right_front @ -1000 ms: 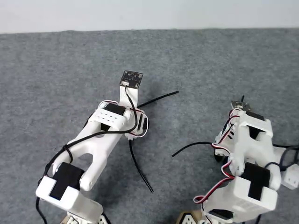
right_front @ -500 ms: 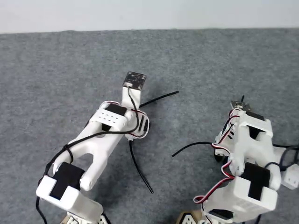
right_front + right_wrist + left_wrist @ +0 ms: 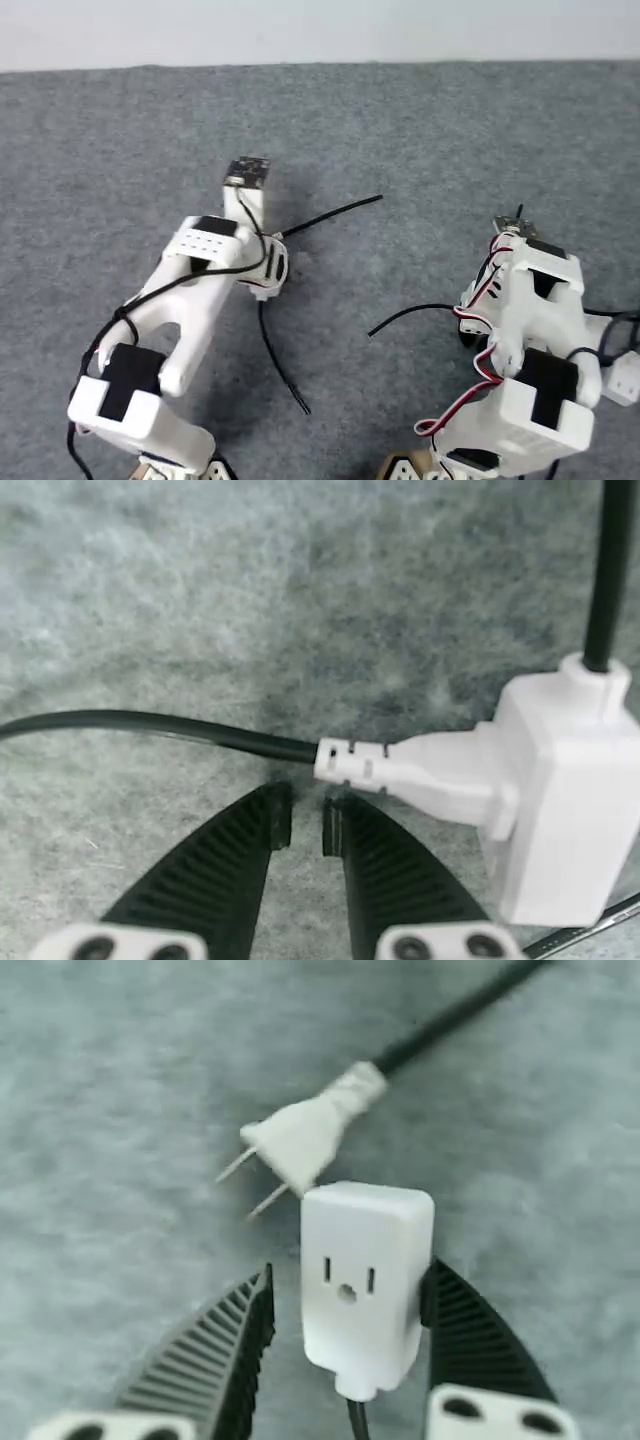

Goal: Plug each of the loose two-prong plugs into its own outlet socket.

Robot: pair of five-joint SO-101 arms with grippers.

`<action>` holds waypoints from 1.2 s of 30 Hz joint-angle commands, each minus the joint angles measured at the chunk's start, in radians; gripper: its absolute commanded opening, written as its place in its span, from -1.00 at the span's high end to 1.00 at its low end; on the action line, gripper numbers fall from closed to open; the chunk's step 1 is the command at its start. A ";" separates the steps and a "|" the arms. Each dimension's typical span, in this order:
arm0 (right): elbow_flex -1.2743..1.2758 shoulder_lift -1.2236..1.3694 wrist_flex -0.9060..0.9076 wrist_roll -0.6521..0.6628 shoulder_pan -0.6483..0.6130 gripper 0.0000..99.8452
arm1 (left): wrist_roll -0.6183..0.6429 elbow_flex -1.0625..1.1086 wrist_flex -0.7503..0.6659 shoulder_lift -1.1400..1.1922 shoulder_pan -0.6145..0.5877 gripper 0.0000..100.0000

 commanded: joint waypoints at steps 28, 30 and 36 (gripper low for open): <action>-0.041 0.015 -0.021 0.012 -0.025 0.86 | -0.238 -0.021 0.118 -0.008 -0.439 0.55; -0.041 0.015 -0.021 0.012 -0.025 0.86 | -0.245 -0.021 0.141 -0.020 -0.451 0.57; -0.041 0.015 -0.022 0.012 -0.025 0.86 | -0.358 -0.007 0.192 -0.167 -0.471 0.96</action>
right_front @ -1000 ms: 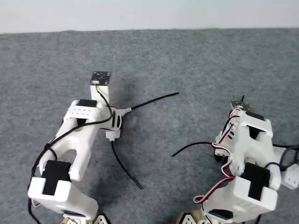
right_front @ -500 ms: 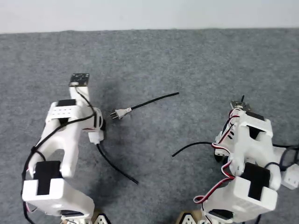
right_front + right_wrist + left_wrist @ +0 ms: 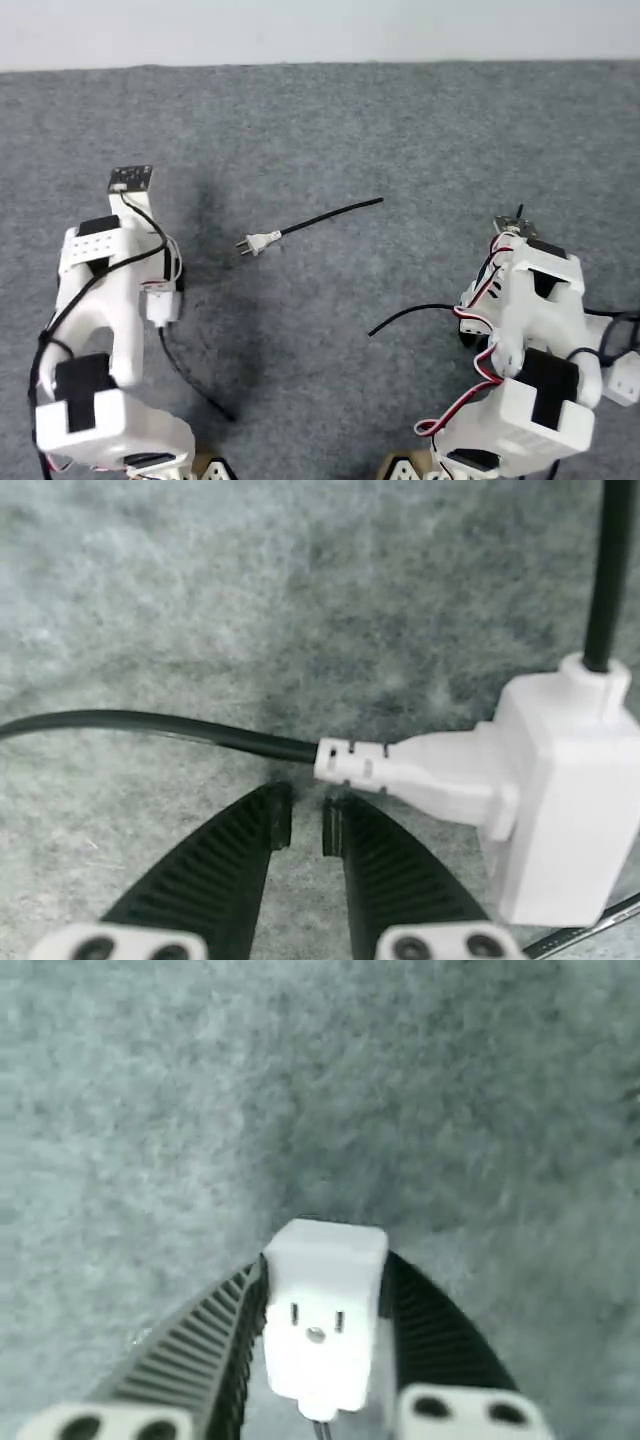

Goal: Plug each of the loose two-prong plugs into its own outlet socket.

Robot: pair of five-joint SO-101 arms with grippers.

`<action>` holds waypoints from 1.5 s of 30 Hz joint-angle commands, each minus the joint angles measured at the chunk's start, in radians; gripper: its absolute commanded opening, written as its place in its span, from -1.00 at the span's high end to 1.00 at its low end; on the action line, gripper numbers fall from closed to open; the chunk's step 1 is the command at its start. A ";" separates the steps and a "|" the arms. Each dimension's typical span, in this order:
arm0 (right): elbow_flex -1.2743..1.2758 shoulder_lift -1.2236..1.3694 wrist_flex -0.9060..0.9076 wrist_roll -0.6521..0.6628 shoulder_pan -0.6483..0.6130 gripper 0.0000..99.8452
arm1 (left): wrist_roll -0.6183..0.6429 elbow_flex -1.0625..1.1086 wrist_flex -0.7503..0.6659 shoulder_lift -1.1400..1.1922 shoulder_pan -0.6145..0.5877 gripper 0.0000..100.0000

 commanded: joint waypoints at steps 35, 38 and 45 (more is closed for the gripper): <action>-0.041 0.015 -0.021 0.014 -0.022 0.86 | 0.443 -0.412 0.031 0.302 0.394 0.55; -0.041 0.015 -0.021 0.014 -0.022 0.86 | 0.457 -0.410 0.048 0.301 0.381 0.36; -0.041 0.015 -0.021 0.014 -0.022 0.86 | 0.450 -0.351 0.092 0.137 0.385 0.36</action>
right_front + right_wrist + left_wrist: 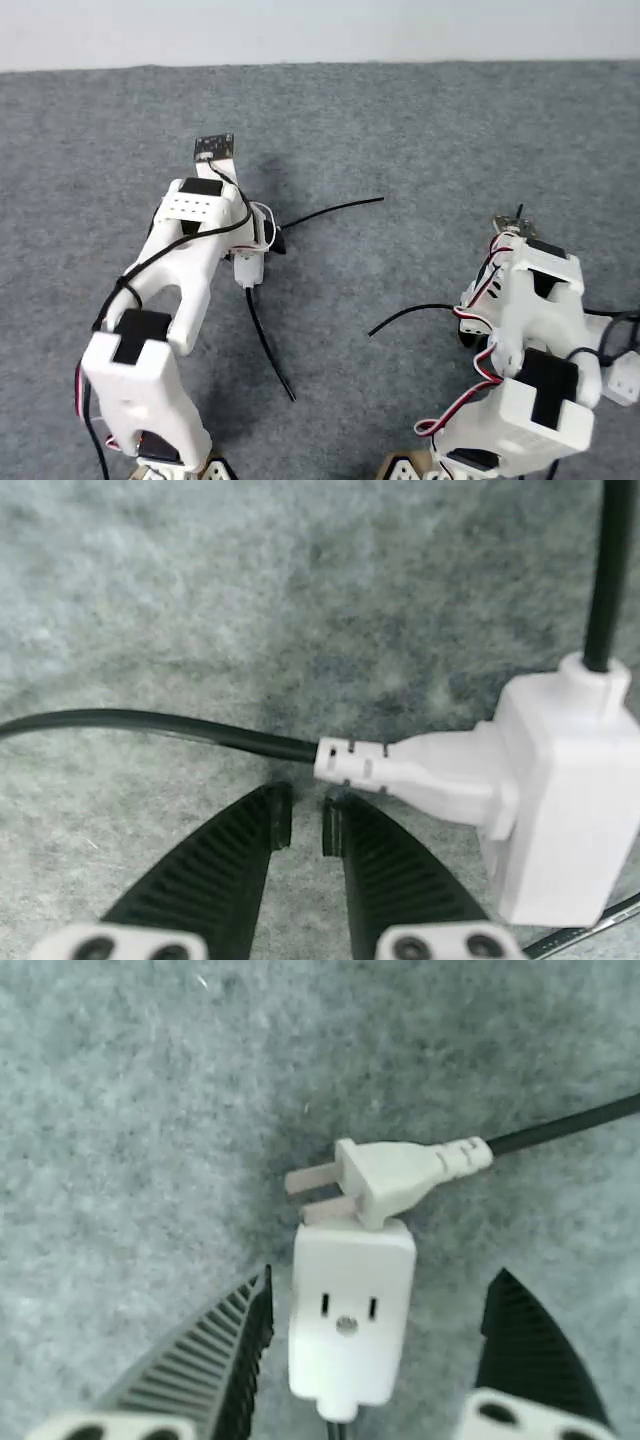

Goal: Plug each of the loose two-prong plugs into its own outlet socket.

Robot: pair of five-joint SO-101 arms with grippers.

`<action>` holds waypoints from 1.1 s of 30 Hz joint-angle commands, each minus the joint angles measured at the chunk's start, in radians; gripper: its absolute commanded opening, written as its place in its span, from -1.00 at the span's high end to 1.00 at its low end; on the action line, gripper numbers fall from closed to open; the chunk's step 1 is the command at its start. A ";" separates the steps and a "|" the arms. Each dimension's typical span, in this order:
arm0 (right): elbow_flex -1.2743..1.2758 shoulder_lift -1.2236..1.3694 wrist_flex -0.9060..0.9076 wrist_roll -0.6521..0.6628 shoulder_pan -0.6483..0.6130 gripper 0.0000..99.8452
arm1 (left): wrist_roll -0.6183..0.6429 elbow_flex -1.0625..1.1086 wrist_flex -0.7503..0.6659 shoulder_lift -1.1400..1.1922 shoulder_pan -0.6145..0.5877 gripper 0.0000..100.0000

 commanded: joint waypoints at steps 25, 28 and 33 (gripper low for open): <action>-0.037 0.012 -0.019 0.040 -0.022 0.86 | -0.069 0.173 -0.170 -0.112 0.051 0.35; -0.037 0.012 -0.019 0.040 -0.022 0.86 | -0.071 0.174 -0.160 -0.107 0.009 0.35; -0.037 0.012 -0.019 0.040 -0.022 0.86 | -0.132 0.174 -0.126 -0.103 -0.049 0.35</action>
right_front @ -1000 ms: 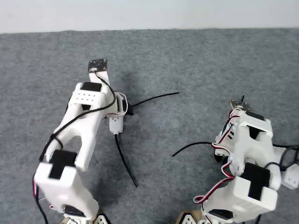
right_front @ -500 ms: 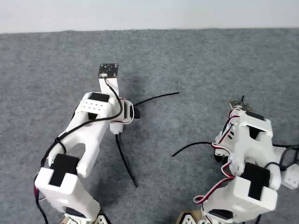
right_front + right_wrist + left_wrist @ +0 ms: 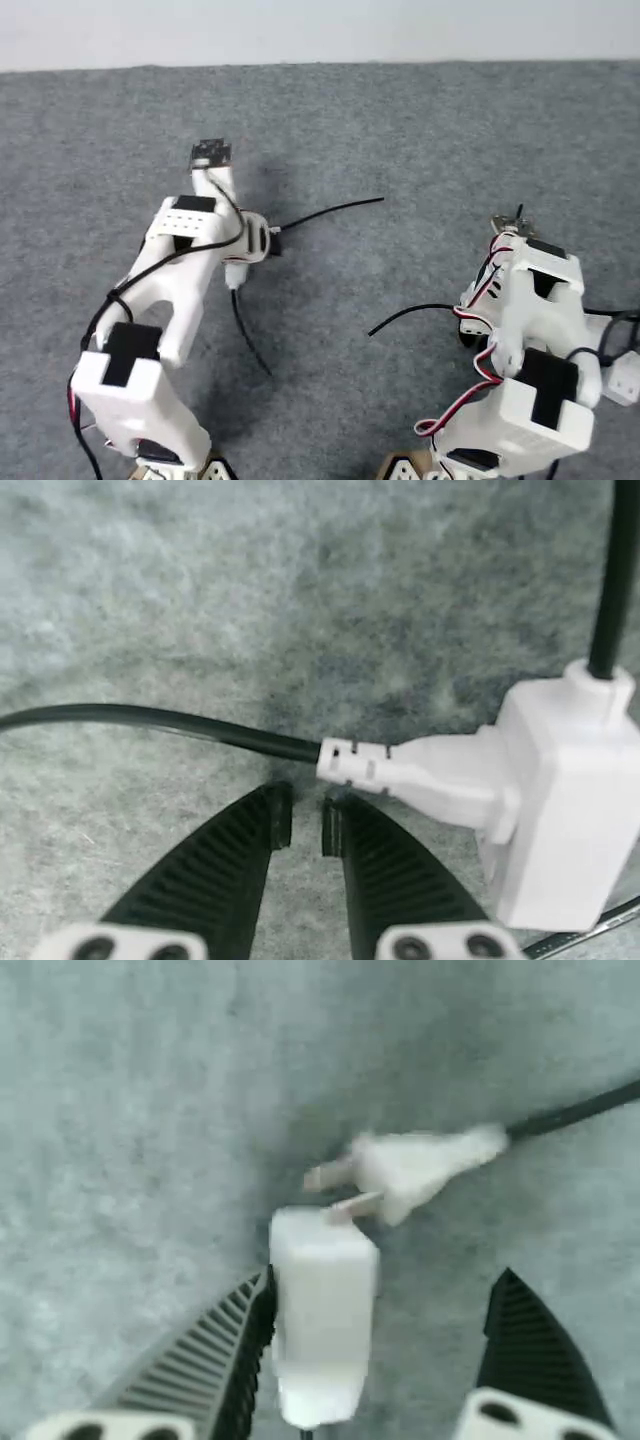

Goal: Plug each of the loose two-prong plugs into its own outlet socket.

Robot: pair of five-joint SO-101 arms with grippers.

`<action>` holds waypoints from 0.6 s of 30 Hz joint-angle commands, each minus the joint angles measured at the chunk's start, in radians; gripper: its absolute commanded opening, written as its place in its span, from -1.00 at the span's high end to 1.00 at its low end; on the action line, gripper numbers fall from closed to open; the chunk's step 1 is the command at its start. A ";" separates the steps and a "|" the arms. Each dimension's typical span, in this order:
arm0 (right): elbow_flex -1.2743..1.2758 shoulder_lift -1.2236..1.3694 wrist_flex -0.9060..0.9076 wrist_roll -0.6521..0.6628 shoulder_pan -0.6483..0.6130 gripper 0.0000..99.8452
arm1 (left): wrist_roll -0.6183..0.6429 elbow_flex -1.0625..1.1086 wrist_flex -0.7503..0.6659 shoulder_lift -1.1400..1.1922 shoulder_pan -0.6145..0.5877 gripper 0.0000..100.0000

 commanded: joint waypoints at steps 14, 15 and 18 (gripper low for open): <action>-0.037 0.012 -0.019 0.008 -0.022 0.86 | -0.129 -0.012 0.035 -0.003 -0.183 0.35; -0.037 0.012 -0.019 0.008 -0.022 0.86 | -0.133 -0.012 0.035 -0.005 -0.196 0.35; -0.037 0.012 -0.019 0.008 -0.022 0.86 | -0.186 -0.008 0.038 -0.009 -0.236 0.35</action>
